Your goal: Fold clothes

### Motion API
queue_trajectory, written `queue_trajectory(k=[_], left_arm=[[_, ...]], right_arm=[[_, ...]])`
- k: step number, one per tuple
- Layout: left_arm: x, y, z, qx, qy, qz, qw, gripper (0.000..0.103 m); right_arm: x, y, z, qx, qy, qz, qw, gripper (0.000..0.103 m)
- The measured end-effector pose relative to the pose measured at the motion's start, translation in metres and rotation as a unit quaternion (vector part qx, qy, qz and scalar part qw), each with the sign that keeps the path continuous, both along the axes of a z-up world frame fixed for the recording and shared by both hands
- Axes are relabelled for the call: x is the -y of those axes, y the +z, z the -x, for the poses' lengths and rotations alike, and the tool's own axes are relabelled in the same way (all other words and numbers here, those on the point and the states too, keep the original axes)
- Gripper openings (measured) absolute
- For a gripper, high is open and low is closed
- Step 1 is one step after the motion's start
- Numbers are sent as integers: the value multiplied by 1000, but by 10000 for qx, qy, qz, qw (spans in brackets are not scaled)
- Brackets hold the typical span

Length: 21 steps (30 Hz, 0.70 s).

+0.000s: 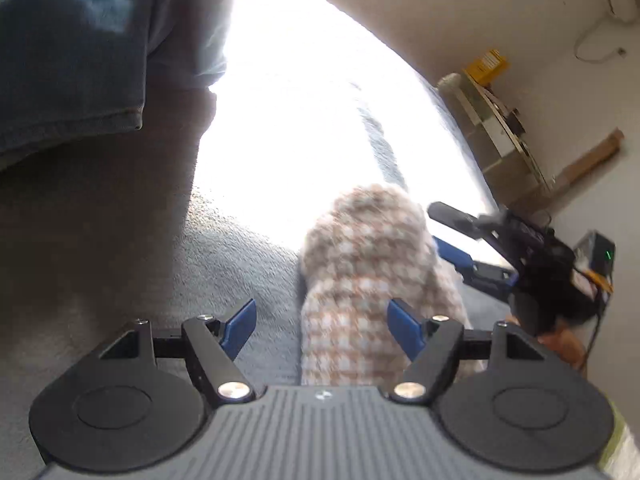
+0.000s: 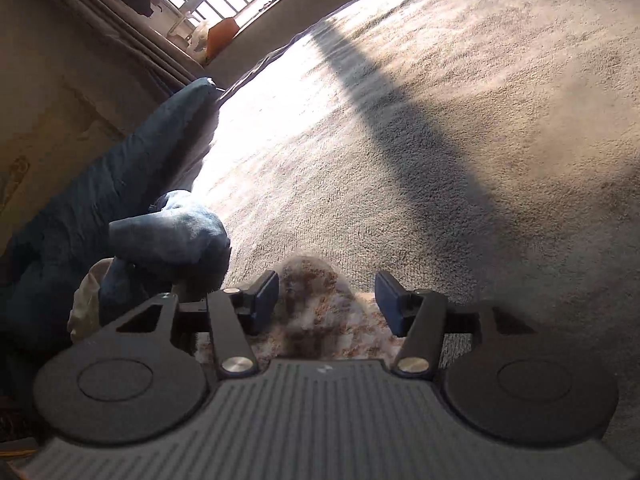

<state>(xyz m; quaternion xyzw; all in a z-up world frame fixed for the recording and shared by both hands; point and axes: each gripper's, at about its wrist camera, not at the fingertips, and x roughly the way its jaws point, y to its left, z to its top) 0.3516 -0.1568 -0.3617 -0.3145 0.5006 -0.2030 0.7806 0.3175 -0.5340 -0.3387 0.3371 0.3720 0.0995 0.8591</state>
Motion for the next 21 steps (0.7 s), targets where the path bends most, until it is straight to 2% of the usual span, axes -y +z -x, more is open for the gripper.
queue_trajectory(k=[1, 2, 3, 5, 6, 7, 8, 11, 12, 14, 15, 18, 20, 21], left_arm=[[-5, -18, -16, -315, 181, 434, 9984, 71], [-10, -36, -27, -603, 379, 930, 9931, 72], [-14, -53, -34, -859, 595, 1491, 9833, 72], [-19, -86, -47, -1292, 1015, 2481, 9547, 71], [-18, -95, -49, -1363, 1155, 2702, 9461, 70], [-15, -99, -52, -1387, 1203, 2803, 9422, 70], [-11, -100, -54, -1384, 1186, 2860, 9407, 71], [12, -93, -60, -1312, 948, 2856, 9446, 70], [17, -89, -62, -1270, 884, 2805, 9473, 69], [24, -75, -62, -1057, 668, 2735, 9537, 63], [25, -65, -62, -876, 549, 2592, 9603, 62], [31, -50, -61, -460, 414, 1892, 9800, 54], [36, -54, -60, -406, 542, 1436, 9873, 49], [37, -58, -61, -432, 637, 1370, 9876, 48]], right_arm=[[0, -1, -2, -17, 78, -156, 9998, 59], [0, -3, -4, -45, 143, -275, 9995, 61], [-1, -5, -6, -73, 209, -347, 9992, 63], [-4, -9, -10, -129, 345, -398, 9985, 64], [-5, -10, -10, -140, 416, -422, 9981, 64], [-7, -11, -10, -134, 490, -447, 9977, 63], [-8, -10, -9, -117, 550, -464, 9973, 57], [-11, -4, 0, -23, 681, -396, 9969, 23], [-12, 0, 5, 34, 709, -373, 9968, 18], [-11, 8, 17, 213, 726, -375, 9964, 14], [-10, 14, 24, 340, 722, -354, 9962, 14], [-3, 21, 37, 502, 553, -231, 9969, 11], [3, 10, 35, 281, 289, -95, 9991, 10], [5, 3, 32, 134, 174, -45, 9997, 10]])
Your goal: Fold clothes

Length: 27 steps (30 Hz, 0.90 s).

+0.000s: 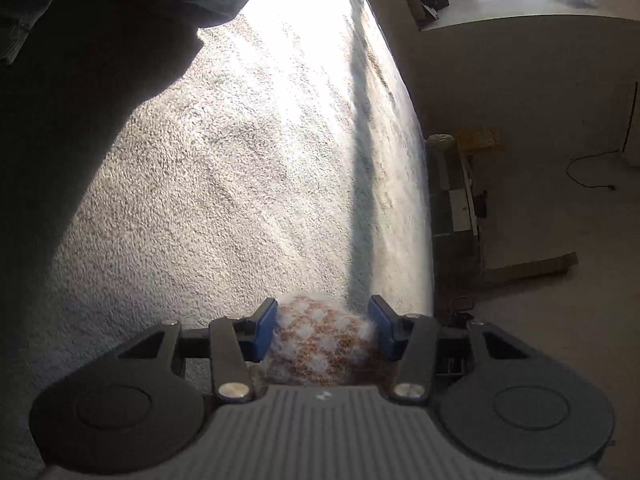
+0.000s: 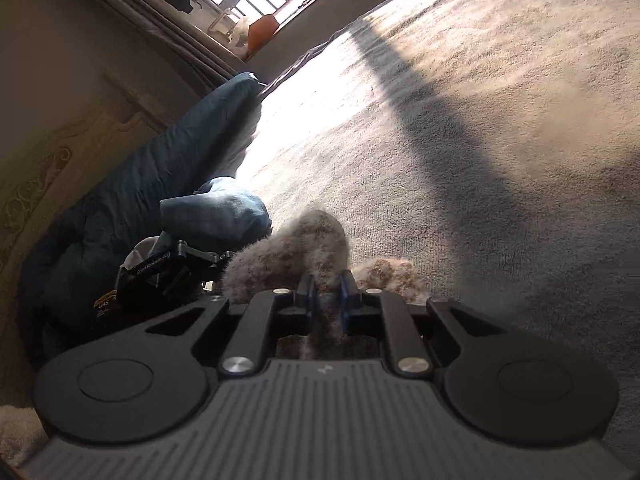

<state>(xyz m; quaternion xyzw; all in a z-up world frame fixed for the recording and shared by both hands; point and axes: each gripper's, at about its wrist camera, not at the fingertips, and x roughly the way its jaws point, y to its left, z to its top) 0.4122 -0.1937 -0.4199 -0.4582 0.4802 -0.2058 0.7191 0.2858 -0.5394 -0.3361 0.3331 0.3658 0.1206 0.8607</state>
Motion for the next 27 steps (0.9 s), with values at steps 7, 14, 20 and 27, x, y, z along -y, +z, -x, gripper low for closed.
queue_trajectory(k=[7, 14, 20, 27], left_arm=[[21, 26, 4, 456, -169, -347, 9982, 44], [20, 13, -23, 88, 164, -452, 9988, 27], [43, 91, 26, 1965, -1183, -2047, 9516, 43], [59, 90, 35, 2390, -1464, -2966, 9130, 51]], right_arm=[[0, 6, 12, 47, -290, 170, 9994, 7], [-13, -16, -5, -378, -356, 864, 9949, 7], [-16, -6, 0, -308, -285, 1139, 9926, 8], [-16, 30, 27, 228, -245, 1828, 9826, 9]])
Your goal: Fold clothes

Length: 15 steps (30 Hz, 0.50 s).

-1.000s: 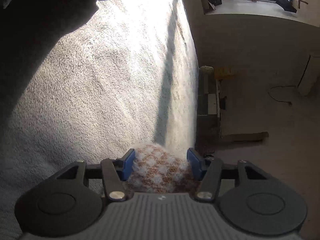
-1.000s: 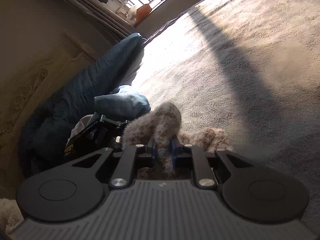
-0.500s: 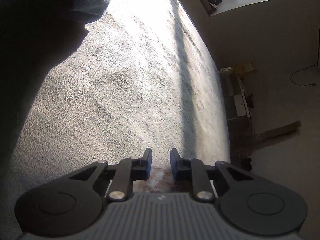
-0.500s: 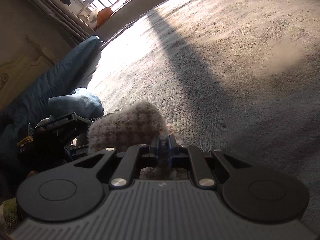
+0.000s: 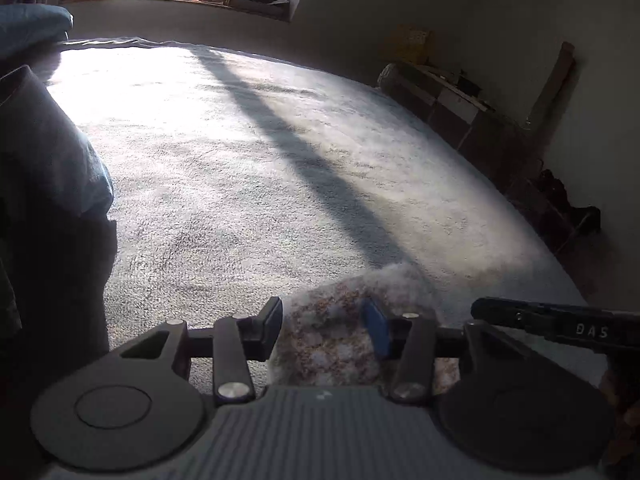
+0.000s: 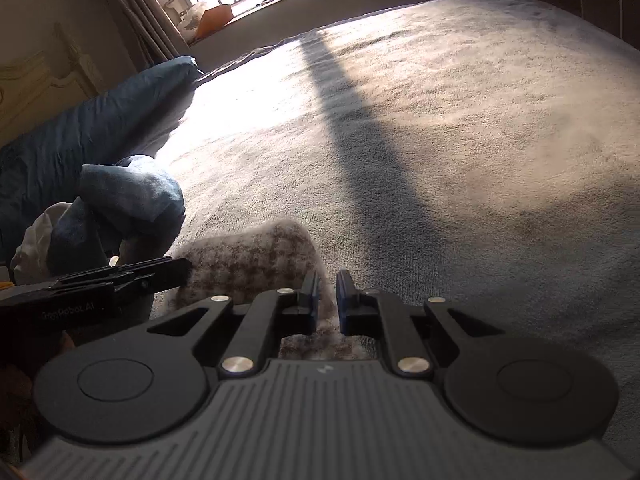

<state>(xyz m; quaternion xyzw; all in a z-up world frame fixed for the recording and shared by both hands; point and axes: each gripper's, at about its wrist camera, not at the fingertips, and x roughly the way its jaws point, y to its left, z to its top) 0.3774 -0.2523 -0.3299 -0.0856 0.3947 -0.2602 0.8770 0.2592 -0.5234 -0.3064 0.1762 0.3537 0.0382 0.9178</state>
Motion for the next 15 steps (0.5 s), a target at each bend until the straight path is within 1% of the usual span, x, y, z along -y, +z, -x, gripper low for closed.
queue_trajectory(k=[2, 3, 4, 5, 7, 8, 9, 10, 12, 13, 15], left_arm=[[5, -3, 1, 88, -42, -255, 9996, 52], [10, -4, 3, 182, -107, -415, 9989, 52], [15, -5, 4, 275, -165, -561, 9979, 52], [20, -7, 4, 362, -221, -704, 9966, 53], [28, -14, 2, 491, -327, -941, 9938, 55], [31, -17, 0, 480, -382, -968, 9934, 58], [34, -22, -3, 455, -425, -1016, 9929, 58], [38, -24, -5, 480, -444, -1110, 9917, 58], [43, -25, -3, 616, -483, -1272, 9888, 59], [44, -25, -3, 631, -483, -1306, 9882, 59], [43, -25, -2, 645, -484, -1327, 9879, 59]], right_arm=[[-5, 14, 16, 285, 299, 113, 9991, 9], [-11, 19, 23, 359, 525, 238, 9977, 9], [-21, 21, 27, 327, 822, 450, 9951, 9], [-30, 16, 28, 178, 1027, 719, 9919, 9], [-44, -4, 26, -271, 1267, 1322, 9827, 7], [-49, -19, 26, -524, 1338, 1680, 9753, 5], [-48, -36, 27, -694, 1342, 1923, 9696, 4], [-43, -42, 28, -725, 1272, 1883, 9711, 4], [-34, -38, 29, -730, 1029, 1574, 9795, 4], [-33, -34, 29, -731, 937, 1545, 9808, 4], [-36, -18, 30, -563, 876, 1577, 9820, 5]])
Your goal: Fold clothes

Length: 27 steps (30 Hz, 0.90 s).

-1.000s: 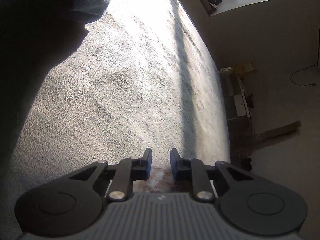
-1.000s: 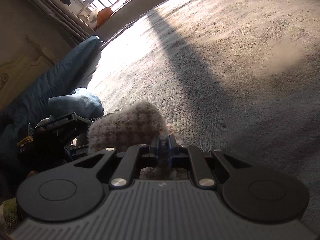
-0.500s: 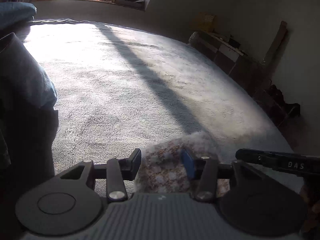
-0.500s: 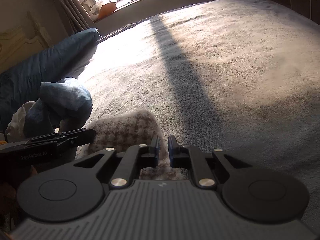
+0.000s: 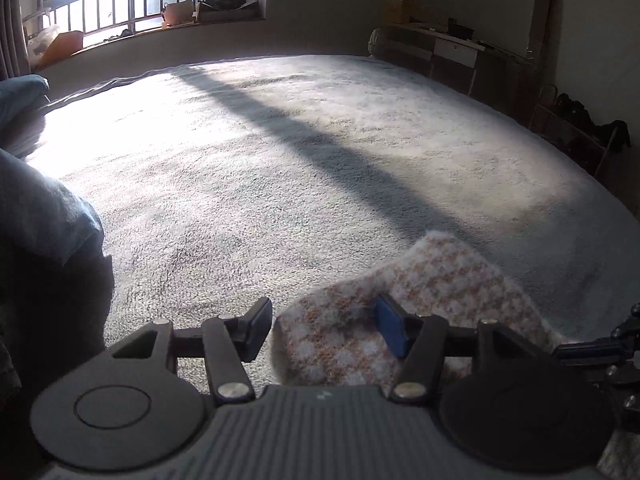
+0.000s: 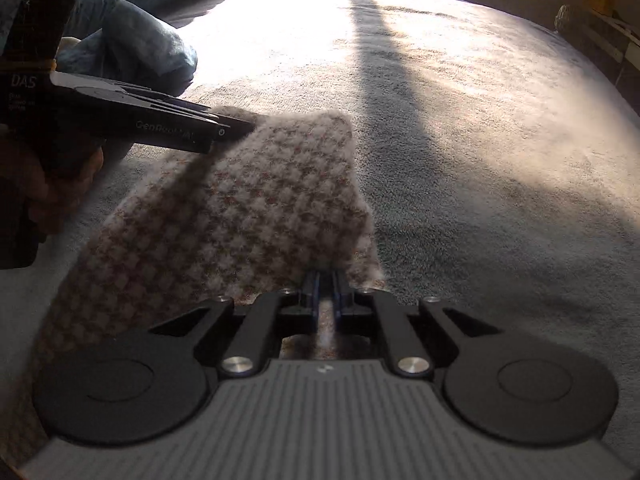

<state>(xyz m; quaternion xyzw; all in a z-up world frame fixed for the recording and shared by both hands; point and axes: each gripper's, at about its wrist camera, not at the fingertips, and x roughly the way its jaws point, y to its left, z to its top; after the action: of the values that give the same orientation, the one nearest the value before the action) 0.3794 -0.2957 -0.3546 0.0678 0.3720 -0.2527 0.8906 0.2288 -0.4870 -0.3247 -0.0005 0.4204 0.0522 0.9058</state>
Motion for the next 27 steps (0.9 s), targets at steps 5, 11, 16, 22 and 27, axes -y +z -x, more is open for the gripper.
queue_trajectory(k=[5, 11, 16, 22, 27], left_arm=[[-1, 0, 4, 102, -11, -64, 9999, 63], [-6, 17, 9, 94, 118, -1, 9999, 61], [-29, 58, 33, 201, 202, 291, 9992, 57], [-30, 83, 97, 97, -549, 343, 9979, 57], [7, 39, 133, -436, -953, -688, 9921, 53]], right_arm=[[7, -9, -18, 42, -216, 541, 9983, 6], [43, 1, -6, 172, -662, 269, 9973, 15], [70, 47, 63, 380, -1136, 341, 9922, 15], [43, 68, 128, 155, -786, 222, 9965, 16], [11, 25, 119, -455, -664, 467, 9957, 15]])
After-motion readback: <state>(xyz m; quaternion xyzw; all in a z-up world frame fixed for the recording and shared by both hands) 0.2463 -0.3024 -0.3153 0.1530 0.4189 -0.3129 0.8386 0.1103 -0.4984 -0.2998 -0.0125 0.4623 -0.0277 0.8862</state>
